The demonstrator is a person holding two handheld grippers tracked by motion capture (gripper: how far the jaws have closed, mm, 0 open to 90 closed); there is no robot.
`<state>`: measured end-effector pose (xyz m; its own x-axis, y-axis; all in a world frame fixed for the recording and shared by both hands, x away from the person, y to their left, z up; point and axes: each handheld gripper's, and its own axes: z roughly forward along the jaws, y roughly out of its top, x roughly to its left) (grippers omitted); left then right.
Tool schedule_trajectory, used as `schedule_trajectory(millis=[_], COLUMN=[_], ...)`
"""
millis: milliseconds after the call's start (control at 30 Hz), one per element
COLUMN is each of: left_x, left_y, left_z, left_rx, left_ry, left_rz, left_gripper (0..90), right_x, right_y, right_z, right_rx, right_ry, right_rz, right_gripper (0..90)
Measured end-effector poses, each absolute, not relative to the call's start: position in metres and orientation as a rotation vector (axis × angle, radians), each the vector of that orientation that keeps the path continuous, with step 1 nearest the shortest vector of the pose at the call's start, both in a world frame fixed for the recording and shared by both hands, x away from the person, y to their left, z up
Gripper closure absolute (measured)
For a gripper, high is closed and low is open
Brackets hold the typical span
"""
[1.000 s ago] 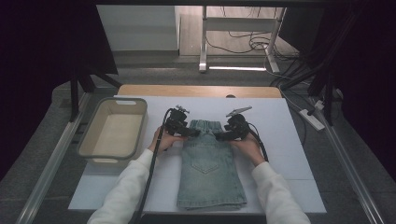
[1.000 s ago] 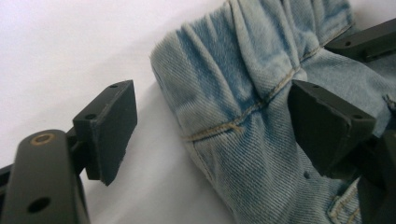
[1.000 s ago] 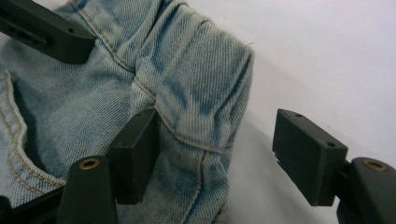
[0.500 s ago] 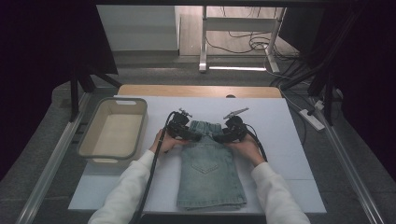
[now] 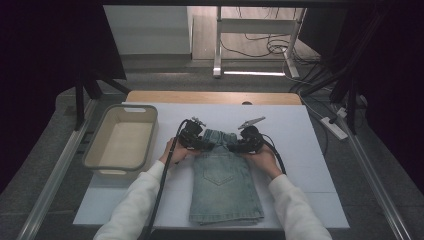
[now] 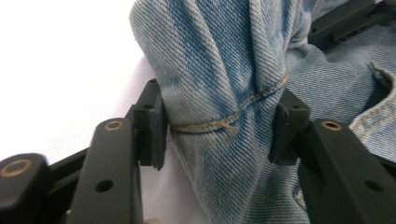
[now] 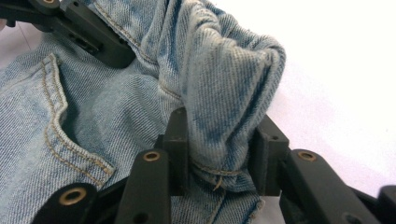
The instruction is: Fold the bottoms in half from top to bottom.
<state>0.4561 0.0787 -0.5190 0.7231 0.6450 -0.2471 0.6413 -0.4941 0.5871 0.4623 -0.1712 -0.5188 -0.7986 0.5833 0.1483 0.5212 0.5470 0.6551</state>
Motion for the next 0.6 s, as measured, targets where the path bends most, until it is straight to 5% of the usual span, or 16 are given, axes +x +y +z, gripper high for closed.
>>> schedule_trajectory(millis=[600], left_x=[0.445], left_y=[0.08], left_z=[-0.49], left_rx=[2.163], left_ry=[0.869], left_rz=[0.138], left_gripper=[56.5], right_x=[0.454], right_y=[-0.174], right_z=[-0.495], right_rx=[0.865], right_ry=[2.545], right_rz=[1.175], right_gripper=[67.9])
